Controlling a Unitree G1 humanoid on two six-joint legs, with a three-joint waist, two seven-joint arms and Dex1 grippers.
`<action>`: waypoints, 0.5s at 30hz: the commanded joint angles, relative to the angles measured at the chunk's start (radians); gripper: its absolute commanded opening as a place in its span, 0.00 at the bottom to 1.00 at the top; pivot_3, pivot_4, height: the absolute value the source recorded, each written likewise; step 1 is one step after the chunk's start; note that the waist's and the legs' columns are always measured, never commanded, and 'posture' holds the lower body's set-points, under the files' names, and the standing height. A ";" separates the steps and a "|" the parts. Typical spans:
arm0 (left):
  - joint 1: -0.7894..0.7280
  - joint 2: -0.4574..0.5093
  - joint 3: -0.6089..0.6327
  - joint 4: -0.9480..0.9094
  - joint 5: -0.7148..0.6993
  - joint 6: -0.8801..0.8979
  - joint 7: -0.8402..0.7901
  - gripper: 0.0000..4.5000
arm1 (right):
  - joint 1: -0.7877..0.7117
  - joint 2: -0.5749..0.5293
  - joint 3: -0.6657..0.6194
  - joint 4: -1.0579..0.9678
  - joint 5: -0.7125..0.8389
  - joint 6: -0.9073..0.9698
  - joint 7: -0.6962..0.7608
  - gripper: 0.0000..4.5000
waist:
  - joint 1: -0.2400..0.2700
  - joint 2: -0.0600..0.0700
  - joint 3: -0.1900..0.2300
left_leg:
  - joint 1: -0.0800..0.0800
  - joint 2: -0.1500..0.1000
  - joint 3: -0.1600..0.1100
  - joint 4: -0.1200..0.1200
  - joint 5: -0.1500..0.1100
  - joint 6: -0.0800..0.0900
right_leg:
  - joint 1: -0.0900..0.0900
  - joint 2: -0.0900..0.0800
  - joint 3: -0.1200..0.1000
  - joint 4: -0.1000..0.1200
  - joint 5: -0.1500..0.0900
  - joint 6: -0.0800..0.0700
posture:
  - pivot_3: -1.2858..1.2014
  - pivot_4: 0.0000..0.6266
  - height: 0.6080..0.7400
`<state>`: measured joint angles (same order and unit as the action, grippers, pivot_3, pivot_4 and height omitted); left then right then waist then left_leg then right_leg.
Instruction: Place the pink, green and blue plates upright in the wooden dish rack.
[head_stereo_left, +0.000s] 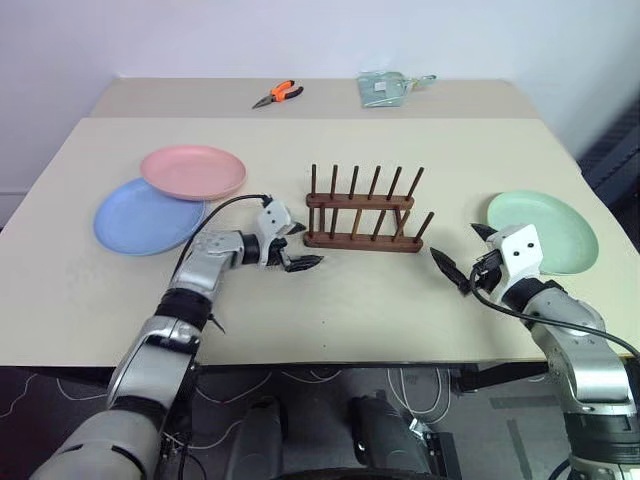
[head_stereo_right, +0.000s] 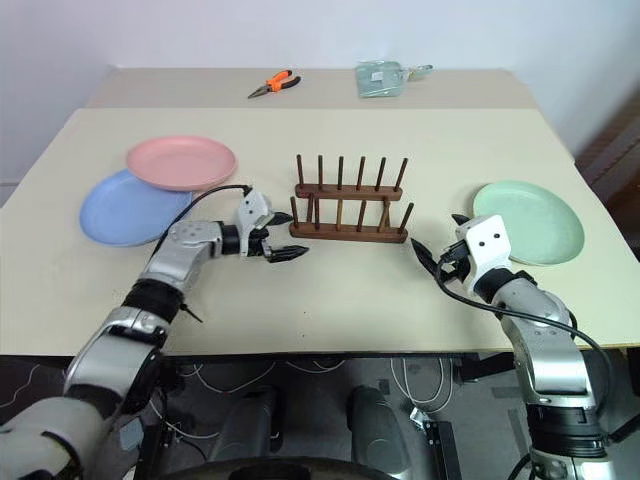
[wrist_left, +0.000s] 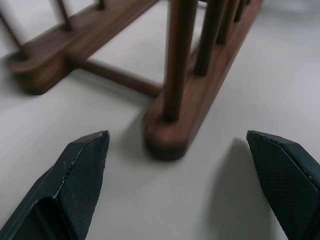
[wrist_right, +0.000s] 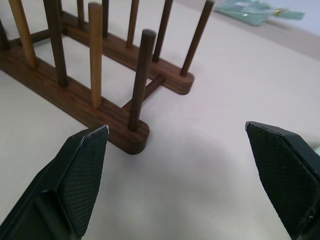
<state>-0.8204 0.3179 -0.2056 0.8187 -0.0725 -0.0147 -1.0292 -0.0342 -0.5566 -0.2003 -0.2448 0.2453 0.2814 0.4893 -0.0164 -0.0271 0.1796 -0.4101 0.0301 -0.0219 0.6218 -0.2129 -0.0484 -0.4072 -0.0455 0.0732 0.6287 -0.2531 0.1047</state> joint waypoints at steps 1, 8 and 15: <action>-0.079 -0.035 -0.011 0.149 0.049 -0.081 0.001 1.00 | 0.042 0.014 -0.034 -0.082 -0.005 -0.004 -0.033 0.99 | 0.002 0.000 0.000 | 0.000 0.000 0.000 0.000 0.000 0.000 | 0.000 0.000 0.000 0.000 0.000 0.000 | 0.52 0.24 0.94; -0.126 -0.063 0.003 0.252 0.070 -0.158 -0.038 0.36 | 0.109 0.029 -0.033 -0.135 -0.027 -0.001 -0.071 1.00 | 0.000 0.000 0.000 | 0.000 0.000 0.000 0.001 0.000 0.000 | 0.001 0.000 0.000 0.000 0.000 0.000 | 0.52 0.24 0.94; -0.073 -0.026 0.010 0.160 0.054 -0.199 -0.160 0.17 | 0.100 0.023 -0.011 -0.119 -0.042 -0.001 -0.061 1.00 | -0.001 0.000 0.000 | 0.000 0.000 0.000 0.000 0.000 0.000 | 0.001 0.000 0.000 0.000 0.000 0.000 | 0.52 0.24 0.94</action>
<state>-0.9058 0.2808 -0.2000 1.0166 -0.0115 -0.2069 -1.1469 0.0742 -0.5287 -0.2058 -0.3373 0.2076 0.2891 0.4255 -0.0170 -0.0271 0.1794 -0.4101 0.0302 -0.0223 0.6222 -0.2132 -0.0479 -0.4067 -0.0456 0.0731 0.6292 -0.2534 0.1049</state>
